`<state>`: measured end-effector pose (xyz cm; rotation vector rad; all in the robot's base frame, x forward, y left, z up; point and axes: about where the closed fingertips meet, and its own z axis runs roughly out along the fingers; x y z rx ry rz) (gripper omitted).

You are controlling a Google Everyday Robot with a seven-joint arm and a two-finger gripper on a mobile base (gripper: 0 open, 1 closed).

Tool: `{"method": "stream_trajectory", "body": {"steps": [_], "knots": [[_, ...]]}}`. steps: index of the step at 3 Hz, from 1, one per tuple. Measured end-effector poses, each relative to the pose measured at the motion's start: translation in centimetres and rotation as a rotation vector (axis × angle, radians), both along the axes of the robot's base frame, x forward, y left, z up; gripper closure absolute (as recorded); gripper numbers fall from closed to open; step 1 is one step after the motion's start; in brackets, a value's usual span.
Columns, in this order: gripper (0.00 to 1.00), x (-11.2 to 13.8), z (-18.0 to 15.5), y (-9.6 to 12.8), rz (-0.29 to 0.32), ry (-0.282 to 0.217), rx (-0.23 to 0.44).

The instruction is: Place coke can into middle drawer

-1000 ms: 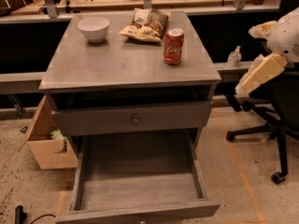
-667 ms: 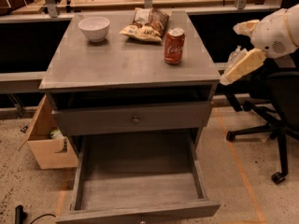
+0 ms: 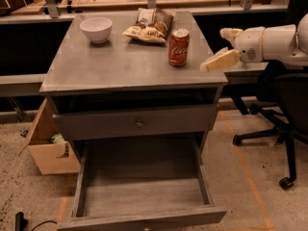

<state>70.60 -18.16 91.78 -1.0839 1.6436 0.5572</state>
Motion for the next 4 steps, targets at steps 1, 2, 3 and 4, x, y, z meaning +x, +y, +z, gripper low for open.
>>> {"method": "stream_trajectory", "body": {"steps": [1,2,3,4], "knots": [[0.0,0.0,0.0,0.0,0.001,0.0,-0.001],[0.0,1.2,0.1,1.4,-0.026,-0.007,0.023],[0.0,3.4,-0.3,4.4,-0.037,-0.001,0.065],[0.0,5.3,-1.4,7.7,-0.019,0.02,0.102]]}}
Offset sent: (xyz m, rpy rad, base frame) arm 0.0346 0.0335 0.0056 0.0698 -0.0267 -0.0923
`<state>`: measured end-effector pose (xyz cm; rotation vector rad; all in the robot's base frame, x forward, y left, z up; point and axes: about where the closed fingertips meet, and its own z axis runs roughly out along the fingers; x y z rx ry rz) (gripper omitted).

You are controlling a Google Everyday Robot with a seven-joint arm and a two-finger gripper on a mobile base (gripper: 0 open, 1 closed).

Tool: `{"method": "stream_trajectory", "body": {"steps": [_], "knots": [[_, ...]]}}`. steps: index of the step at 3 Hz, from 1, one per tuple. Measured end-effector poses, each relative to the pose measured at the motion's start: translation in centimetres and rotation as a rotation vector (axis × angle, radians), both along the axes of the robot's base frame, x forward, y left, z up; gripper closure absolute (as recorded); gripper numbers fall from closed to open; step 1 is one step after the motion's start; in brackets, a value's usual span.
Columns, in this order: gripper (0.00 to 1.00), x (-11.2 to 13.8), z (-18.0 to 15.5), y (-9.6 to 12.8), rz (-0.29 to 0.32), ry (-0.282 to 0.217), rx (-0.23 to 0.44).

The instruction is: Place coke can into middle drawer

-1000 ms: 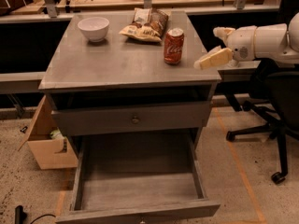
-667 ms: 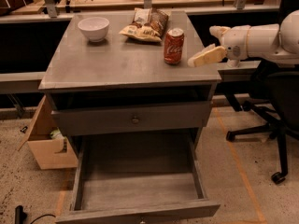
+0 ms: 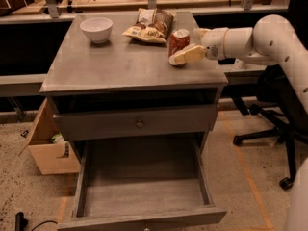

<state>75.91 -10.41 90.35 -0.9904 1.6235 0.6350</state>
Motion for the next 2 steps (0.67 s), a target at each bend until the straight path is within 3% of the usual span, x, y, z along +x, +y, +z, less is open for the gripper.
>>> {"method": "stream_trajectory", "body": {"steps": [1,2], "knots": [[0.17,1.8,-1.1,3.4,0.036,0.011,0.046],[0.41,2.8,-2.1,5.1,0.049,0.023,0.066]]}}
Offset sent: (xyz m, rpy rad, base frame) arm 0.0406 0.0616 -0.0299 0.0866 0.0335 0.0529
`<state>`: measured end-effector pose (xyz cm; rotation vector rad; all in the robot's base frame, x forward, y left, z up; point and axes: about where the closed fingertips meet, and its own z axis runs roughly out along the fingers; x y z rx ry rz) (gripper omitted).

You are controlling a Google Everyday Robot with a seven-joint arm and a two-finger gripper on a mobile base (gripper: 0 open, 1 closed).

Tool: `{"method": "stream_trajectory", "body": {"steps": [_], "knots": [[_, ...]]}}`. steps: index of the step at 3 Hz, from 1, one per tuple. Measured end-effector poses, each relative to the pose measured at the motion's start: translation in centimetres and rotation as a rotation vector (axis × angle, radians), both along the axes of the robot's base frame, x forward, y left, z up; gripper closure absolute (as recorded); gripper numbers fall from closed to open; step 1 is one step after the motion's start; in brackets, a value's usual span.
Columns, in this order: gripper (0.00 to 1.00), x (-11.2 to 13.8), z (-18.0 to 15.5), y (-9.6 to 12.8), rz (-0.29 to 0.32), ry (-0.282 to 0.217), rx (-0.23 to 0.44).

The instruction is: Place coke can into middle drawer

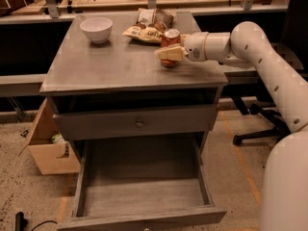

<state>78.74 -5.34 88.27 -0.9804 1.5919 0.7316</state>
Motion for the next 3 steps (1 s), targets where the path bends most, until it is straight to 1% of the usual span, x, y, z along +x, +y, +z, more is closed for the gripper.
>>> {"method": "stream_trajectory", "body": {"steps": [1,2,3], "knots": [[0.64,0.3,0.4,1.3,0.035,-0.013,0.017],[0.88,-1.6,3.9,2.5,0.131,-0.051,0.076],[1.0,-6.3,6.2,3.2,0.282,-0.059,0.157]]}}
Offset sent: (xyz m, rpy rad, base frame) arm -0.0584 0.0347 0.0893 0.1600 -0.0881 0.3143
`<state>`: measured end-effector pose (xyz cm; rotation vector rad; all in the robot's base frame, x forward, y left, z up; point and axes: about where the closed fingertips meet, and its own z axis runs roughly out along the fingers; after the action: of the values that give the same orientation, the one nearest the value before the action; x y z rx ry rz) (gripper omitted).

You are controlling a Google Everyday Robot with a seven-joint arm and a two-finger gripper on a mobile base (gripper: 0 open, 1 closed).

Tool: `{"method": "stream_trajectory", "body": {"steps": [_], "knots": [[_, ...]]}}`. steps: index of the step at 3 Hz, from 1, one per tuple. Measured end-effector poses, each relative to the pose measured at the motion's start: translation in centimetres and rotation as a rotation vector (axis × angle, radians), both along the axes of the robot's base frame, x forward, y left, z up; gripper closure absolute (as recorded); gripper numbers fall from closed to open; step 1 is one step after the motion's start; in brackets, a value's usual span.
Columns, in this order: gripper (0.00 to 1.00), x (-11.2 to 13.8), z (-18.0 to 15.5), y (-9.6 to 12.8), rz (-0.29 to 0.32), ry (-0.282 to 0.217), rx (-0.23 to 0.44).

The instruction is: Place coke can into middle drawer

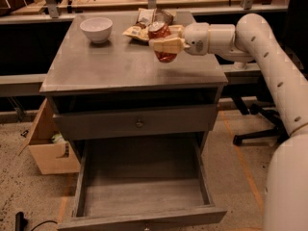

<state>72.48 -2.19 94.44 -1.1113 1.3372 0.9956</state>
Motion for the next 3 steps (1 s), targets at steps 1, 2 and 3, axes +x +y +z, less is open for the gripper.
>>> {"method": "stream_trajectory", "body": {"steps": [1,2,3], "knots": [[1.0,-1.0,0.1,0.6,0.041,0.004,0.008],[1.0,-1.1,0.2,0.7,0.04,0.006,0.009],[1.0,-4.6,0.6,2.2,0.078,0.048,0.05]]}}
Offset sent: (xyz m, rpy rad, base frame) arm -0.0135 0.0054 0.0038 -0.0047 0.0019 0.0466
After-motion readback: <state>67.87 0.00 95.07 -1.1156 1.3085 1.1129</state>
